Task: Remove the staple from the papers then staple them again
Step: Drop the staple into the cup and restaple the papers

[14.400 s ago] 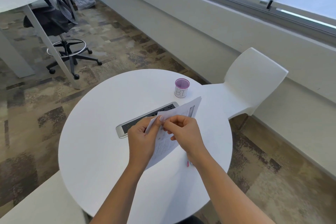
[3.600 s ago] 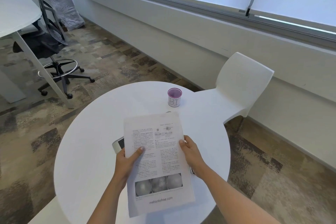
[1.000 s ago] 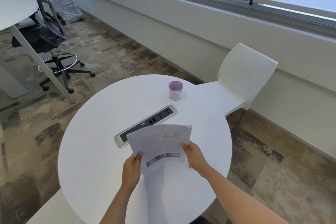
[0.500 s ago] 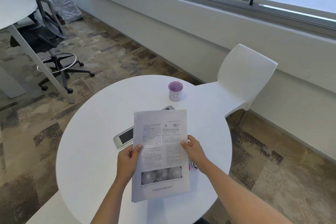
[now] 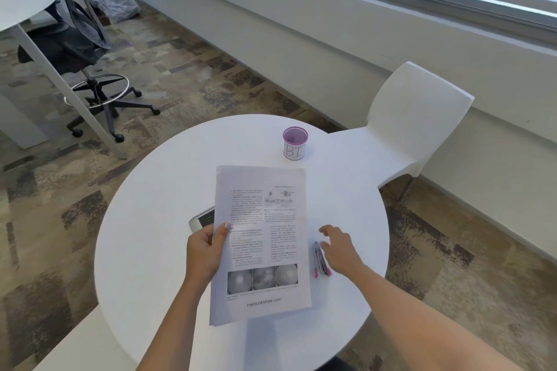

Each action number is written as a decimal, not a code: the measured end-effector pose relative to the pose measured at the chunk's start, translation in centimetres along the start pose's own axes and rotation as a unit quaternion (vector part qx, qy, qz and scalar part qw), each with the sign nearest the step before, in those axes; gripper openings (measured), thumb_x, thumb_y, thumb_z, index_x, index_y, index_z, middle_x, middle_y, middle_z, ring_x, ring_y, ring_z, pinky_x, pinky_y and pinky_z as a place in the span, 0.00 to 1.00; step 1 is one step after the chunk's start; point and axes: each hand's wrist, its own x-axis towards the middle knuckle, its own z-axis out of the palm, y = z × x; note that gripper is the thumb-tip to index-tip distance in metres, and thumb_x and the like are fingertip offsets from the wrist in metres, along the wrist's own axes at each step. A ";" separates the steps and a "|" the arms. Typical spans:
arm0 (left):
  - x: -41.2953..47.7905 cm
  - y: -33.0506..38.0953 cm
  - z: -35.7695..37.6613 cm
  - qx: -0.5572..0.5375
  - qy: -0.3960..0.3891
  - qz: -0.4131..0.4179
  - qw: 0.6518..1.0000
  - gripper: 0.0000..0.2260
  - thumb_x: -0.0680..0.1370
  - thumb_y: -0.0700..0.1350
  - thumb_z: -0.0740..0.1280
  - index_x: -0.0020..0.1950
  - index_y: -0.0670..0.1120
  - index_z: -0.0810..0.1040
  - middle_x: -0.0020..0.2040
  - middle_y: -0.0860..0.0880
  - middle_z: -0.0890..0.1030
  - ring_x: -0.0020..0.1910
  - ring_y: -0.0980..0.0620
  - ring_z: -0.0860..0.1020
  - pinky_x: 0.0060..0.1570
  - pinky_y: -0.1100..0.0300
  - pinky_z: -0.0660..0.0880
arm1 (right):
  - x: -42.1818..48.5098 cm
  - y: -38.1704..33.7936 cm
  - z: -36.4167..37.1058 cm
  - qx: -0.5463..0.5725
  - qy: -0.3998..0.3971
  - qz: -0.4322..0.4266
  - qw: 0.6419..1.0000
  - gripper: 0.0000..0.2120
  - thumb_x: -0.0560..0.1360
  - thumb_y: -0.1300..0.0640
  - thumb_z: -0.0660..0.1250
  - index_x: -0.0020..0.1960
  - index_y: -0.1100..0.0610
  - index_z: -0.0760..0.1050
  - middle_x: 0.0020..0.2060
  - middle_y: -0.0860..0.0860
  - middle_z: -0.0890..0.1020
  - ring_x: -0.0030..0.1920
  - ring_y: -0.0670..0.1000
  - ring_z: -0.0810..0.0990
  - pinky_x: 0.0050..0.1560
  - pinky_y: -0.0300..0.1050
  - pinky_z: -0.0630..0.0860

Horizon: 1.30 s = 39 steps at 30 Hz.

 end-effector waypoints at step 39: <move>-0.3 1.5 -2.9 -0.022 0.006 0.018 1.000 0.07 0.78 0.49 0.69 0.44 0.51 0.85 0.38 0.54 0.87 0.35 0.57 0.84 0.30 0.66 0.78 | -1.1 0.4 0.5 0.147 -0.068 -0.033 0.986 0.05 0.83 0.57 0.53 0.53 0.46 0.61 0.53 0.52 0.81 0.32 0.44 0.70 0.35 0.43 0.67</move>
